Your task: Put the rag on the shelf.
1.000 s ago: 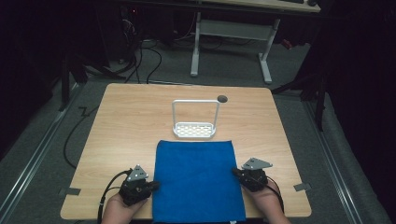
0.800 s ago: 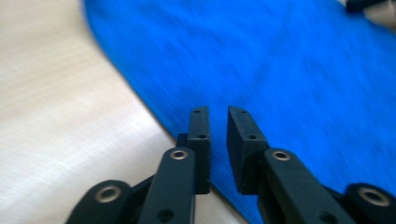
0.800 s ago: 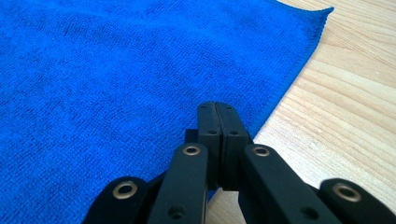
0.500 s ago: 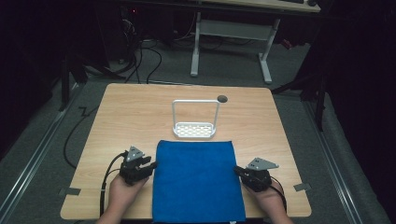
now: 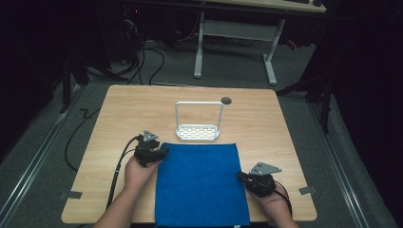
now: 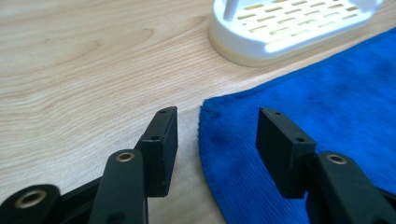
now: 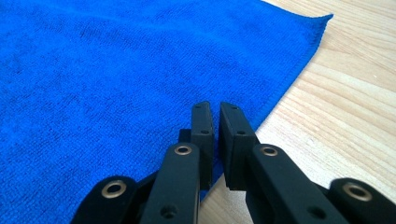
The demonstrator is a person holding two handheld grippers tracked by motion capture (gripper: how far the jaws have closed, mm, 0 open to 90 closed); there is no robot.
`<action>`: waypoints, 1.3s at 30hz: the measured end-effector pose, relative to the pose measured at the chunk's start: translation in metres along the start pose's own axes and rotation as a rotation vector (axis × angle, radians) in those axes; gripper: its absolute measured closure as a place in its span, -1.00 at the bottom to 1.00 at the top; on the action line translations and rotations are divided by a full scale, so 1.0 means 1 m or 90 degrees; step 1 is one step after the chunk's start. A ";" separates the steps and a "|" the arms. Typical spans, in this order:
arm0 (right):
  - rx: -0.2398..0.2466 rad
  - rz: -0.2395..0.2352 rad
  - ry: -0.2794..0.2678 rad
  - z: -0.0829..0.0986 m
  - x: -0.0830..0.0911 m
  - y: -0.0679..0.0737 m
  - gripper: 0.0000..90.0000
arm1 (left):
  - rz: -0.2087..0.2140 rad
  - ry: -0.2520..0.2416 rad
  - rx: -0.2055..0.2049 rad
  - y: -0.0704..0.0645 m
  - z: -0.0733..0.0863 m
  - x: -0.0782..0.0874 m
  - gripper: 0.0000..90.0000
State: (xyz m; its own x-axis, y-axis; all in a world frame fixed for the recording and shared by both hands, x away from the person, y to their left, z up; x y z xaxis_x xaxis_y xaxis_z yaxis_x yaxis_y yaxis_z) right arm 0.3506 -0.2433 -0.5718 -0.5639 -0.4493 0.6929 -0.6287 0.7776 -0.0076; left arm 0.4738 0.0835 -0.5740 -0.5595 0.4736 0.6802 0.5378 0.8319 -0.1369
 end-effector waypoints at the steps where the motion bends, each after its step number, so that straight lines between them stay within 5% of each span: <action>1: 0.001 0.000 0.002 0.000 0.000 0.000 0.89 | 0.001 0.005 0.002 0.001 0.000 -0.003 0.09; 4: 0.002 0.000 0.002 0.001 -0.001 0.000 0.89 | 0.004 -0.008 0.003 0.003 -0.001 -0.007 0.16; 14: -0.010 -0.002 0.006 0.005 -0.002 0.000 0.89 | 0.010 -0.015 -0.001 0.005 0.000 -0.008 0.90; 23: -0.032 0.015 0.005 0.008 0.003 0.001 0.84 | 0.011 -0.019 0.010 0.007 0.000 -0.007 0.92; 28: -0.078 0.047 -0.025 -0.005 0.009 -0.012 0.65 | 0.014 -0.016 0.007 0.006 0.000 -0.007 0.92; 35: -0.130 0.088 -0.026 -0.034 -0.015 -0.037 0.39 | 0.026 -0.015 0.016 0.006 0.000 -0.008 0.92; 39: -0.162 0.099 -0.002 -0.050 -0.043 -0.055 0.23 | 0.034 -0.015 0.023 0.007 0.000 -0.008 0.91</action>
State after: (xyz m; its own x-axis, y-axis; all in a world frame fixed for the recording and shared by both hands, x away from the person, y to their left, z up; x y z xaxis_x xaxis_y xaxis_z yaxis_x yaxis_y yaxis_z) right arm 0.4360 -0.2451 -0.5649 -0.6456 -0.3167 0.6949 -0.3805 0.9224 0.0669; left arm 0.4819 0.0856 -0.5804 -0.5449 0.5244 0.6543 0.5445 0.8147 -0.1995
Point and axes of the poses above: each handheld gripper's, and its own axes: x roughly backward along the jaws, z roughly out of its underside, y roughly to its left, the point moved 7 cm from there along -x, roughly forward along the jaws, and after that the axes turned 2 degrees about y, right-handed, at the moved point
